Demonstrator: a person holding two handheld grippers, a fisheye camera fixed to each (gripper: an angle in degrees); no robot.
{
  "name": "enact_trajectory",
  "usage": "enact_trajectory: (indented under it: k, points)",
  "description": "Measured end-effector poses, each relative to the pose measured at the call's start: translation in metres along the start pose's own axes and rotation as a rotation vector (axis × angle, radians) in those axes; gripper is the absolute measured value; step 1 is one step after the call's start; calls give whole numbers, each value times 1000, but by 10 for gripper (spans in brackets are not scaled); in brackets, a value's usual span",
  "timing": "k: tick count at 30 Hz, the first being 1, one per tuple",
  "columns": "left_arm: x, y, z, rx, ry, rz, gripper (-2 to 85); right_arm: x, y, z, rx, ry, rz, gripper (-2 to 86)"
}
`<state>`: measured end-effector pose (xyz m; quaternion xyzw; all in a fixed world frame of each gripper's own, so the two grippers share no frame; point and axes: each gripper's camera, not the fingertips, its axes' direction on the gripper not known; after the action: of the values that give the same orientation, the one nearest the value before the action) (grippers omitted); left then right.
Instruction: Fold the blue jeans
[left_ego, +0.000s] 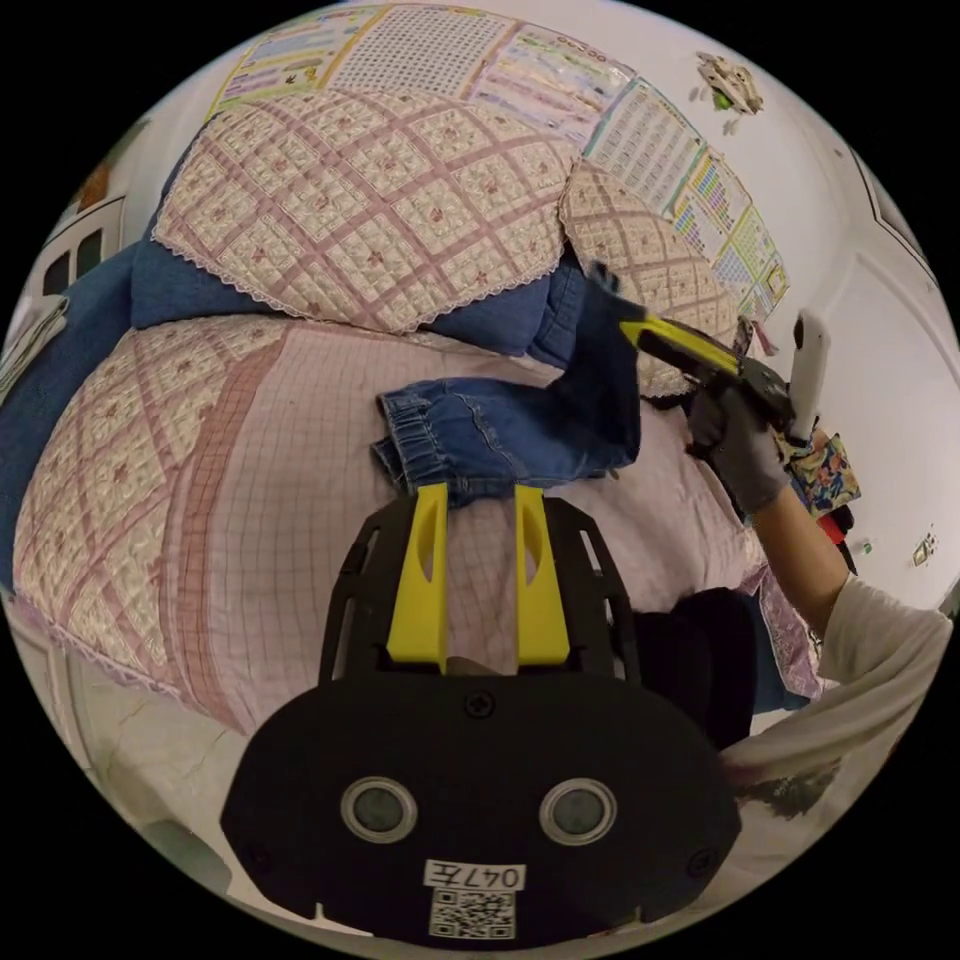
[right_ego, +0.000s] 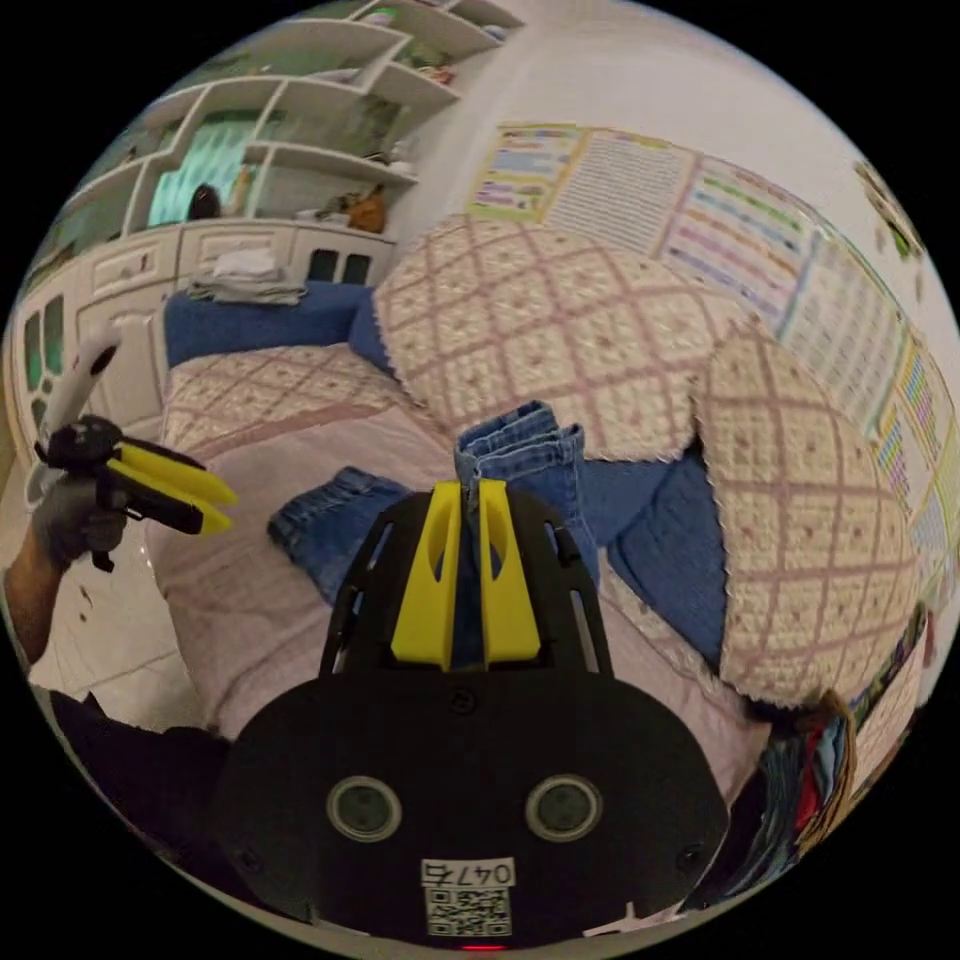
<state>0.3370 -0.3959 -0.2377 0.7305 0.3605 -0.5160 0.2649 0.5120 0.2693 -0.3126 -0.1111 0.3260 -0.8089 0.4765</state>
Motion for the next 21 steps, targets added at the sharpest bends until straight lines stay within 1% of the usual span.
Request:
enact_trajectory:
  k: [2, 5, 6, 9, 12, 14, 17, 21]
  points:
    - [3, 5, -1, -19, -12, -1, 100, -61, -18, 26, -28, -36, -103, 5]
    - [4, 12, -6, -56, -16, 1, 100, -106, -25, 61, -145, -117, -155, 10]
    - [2, 14, -9, -63, -16, 0, 100, -111, -26, 66, -164, -117, -151, 12]
    - [-4, 18, -18, -61, -10, -17, 99, -125, -40, 52, -141, -69, -195, 33]
    - [-13, 16, -28, -29, 17, -61, 98, -133, -63, 28, -108, -40, -274, 89]
    - [-15, 13, -32, -7, 36, -85, 98, -146, -77, 24, -143, -39, -348, 115]
    - [-11, 6, -36, 5, 41, -97, 98, -173, -80, 35, -196, 16, -457, 120]
    - [3, -3, -44, -18, -4, -69, 97, -216, -73, 39, -162, 125, -594, 103]
